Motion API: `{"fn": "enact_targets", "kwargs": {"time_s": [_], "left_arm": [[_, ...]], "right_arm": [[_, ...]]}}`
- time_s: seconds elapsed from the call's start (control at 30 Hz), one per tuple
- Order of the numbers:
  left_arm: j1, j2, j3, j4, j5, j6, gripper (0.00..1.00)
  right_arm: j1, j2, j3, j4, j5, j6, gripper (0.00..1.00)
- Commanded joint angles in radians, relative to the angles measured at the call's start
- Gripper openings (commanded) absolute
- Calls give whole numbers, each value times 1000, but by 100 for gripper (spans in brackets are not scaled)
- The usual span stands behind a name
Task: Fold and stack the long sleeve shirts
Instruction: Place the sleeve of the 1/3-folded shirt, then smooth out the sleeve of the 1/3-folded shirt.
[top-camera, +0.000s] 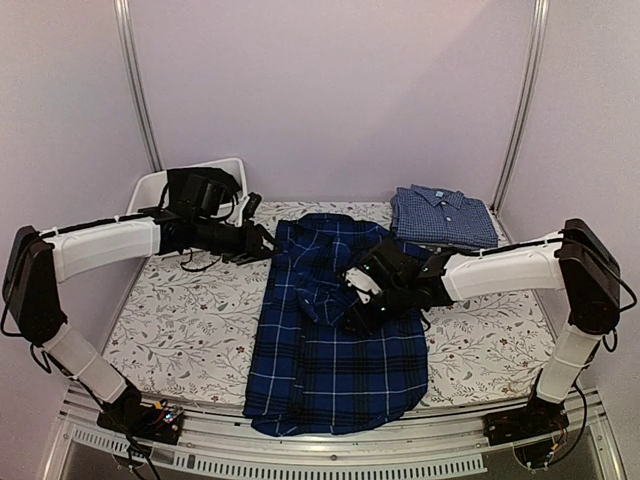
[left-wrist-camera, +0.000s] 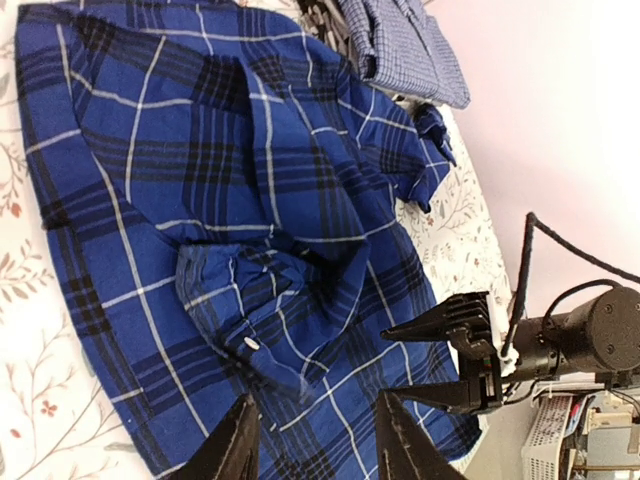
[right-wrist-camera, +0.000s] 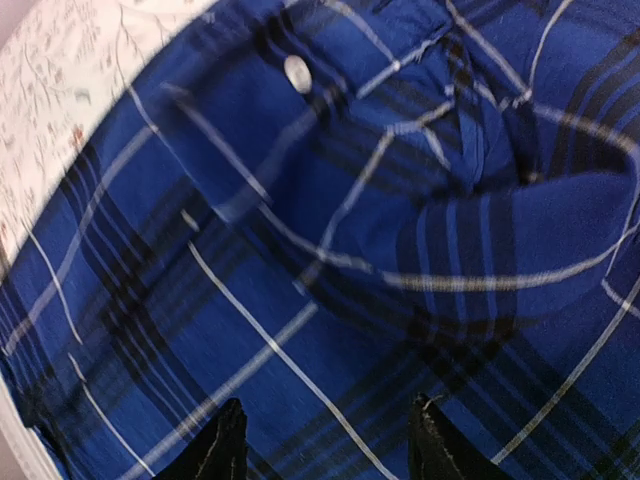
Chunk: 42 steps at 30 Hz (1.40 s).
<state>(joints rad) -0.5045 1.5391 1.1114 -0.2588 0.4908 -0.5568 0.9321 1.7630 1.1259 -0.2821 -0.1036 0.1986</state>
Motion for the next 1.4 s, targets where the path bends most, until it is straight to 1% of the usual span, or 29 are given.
{"fn": "enact_targets", "kwargs": {"time_s": [0.0,0.1,0.2,0.27,0.4,0.53,0.57,0.7,0.87,1.0,1.1,1.2,1.37], "left_arm": [[6,-16,-47,-33,20,12,39],[5,-24,-69,-23,27,4,39],[4,-32,-91,-11,34,-7,40],[3,-38,-107,-6,31,-17,40],[4,-36,-146,25,52,-46,40],[13,-38,-155,-6,-5,-39,40],[21,-37,-161,-5,-4,-41,40],[45,-32,-186,7,19,-59,40],[58,-22,-209,25,43,-72,39],[65,-20,-225,45,62,-86,39],[66,-12,-234,60,84,-92,39],[67,6,-235,70,108,-92,39],[57,56,-245,111,180,-100,40]], "right_arm": [[4,-63,-31,35,-3,75,59],[-3,-93,-24,34,47,118,63],[-17,-70,14,45,21,161,63],[-8,-38,56,45,0,163,63],[41,79,183,25,14,163,63],[107,184,291,-4,96,167,64],[113,199,305,-4,131,168,65],[130,256,363,-28,179,173,69],[142,345,441,-74,198,172,75],[147,416,503,-112,234,173,74],[147,451,531,-138,259,180,70],[146,462,532,-140,274,183,58],[148,422,498,-127,305,202,22]]}}
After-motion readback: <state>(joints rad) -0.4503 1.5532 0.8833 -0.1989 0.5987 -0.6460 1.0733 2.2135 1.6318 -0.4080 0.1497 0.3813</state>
